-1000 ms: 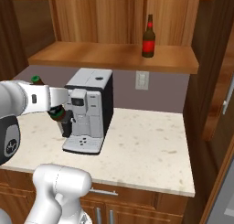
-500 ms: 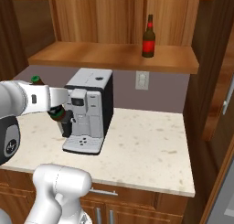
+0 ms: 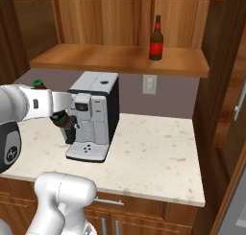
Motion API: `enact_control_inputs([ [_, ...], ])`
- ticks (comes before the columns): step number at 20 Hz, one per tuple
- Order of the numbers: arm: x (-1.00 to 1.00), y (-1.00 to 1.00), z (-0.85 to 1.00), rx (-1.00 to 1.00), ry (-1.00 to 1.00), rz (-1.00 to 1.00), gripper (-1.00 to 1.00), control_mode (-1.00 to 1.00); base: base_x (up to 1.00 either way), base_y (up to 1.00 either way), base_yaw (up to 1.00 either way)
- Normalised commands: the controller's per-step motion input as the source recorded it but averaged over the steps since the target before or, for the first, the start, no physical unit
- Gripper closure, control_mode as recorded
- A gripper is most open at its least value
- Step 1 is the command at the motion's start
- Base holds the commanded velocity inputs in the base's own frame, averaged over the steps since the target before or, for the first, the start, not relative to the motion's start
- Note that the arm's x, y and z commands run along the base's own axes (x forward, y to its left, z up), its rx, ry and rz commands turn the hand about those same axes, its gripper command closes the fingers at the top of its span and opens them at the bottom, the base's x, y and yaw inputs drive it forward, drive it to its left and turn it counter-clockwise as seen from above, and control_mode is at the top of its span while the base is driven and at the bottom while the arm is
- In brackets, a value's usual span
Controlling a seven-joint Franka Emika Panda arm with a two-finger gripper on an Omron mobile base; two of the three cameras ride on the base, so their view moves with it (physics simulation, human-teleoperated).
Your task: Sort all alcoholic drinks to one cabinet, and non-alcoholic drinks to the other.
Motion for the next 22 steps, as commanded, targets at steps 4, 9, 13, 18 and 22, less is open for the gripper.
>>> enact_control_inputs([
  [4, 0.02, 0.0, 0.0, 0.0, 0.0, 0.0, 1.0, -1.0, 0.15, 0.0, 0.0],
  [9, 0.0, 0.0, 0.13, 0.0, 0.0, -0.01, 1.0, -1.0, 0.0, 0.0, 0.0],
  [13, 0.0, -0.08, 0.22, 0.0, 0.0, -0.01, 1.0, -1.0, 0.0, 0.0, 0.0],
  [18, 0.0, -0.09, 0.17, 0.0, 0.0, -0.01, 1.0, -1.0, 0.0, 0.0, 0.0],
  [22, 0.01, -0.05, 0.11, 0.0, -0.01, 0.0, 1.0, -1.0, 0.0, 0.0, 0.0],
])
